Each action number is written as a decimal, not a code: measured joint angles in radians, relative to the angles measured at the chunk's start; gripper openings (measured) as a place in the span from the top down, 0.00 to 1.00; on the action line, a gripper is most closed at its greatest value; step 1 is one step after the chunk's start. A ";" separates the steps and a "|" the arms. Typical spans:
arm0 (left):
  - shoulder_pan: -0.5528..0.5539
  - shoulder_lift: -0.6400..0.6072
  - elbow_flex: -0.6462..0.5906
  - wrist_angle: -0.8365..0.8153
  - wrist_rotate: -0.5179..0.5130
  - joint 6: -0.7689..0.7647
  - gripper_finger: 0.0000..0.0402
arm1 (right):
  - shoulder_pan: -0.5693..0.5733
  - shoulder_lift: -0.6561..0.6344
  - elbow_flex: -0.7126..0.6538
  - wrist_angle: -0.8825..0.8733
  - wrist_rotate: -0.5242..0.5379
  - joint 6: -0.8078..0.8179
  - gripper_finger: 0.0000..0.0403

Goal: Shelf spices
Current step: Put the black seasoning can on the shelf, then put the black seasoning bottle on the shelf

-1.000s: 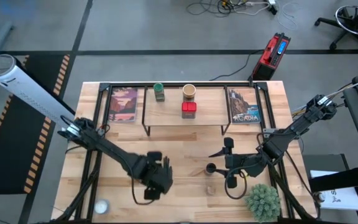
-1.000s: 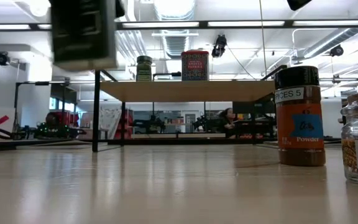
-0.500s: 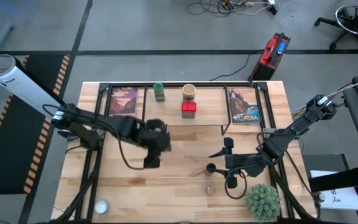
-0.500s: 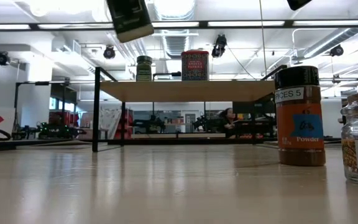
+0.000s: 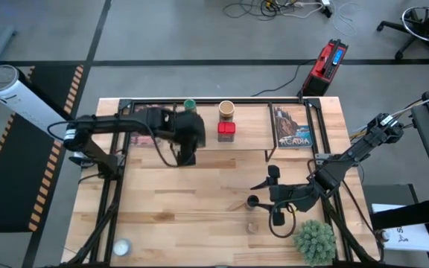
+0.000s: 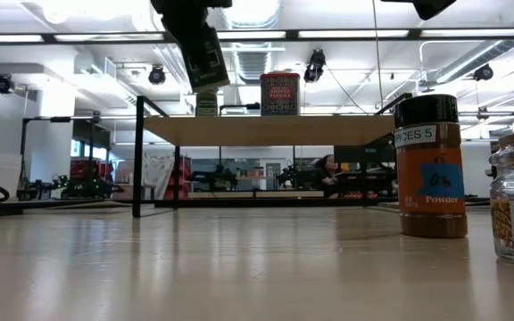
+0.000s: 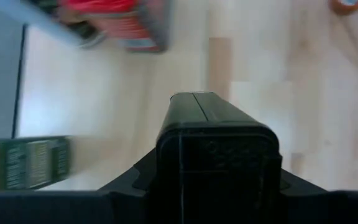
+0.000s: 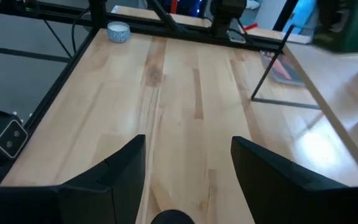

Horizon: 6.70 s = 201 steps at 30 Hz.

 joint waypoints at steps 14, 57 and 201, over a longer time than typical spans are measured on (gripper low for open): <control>0.139 0.032 -0.002 -0.036 0.011 0.100 0.68 | 0.004 0.000 -0.004 -0.004 -0.008 0.031 0.47; 0.124 0.077 0.139 -0.041 -0.102 0.175 0.36 | 0.004 0.000 -0.005 -0.003 -0.023 0.038 0.47; -0.656 0.070 -0.173 0.439 -0.617 -0.545 0.50 | -0.208 0.341 0.349 -0.611 -0.427 0.057 0.53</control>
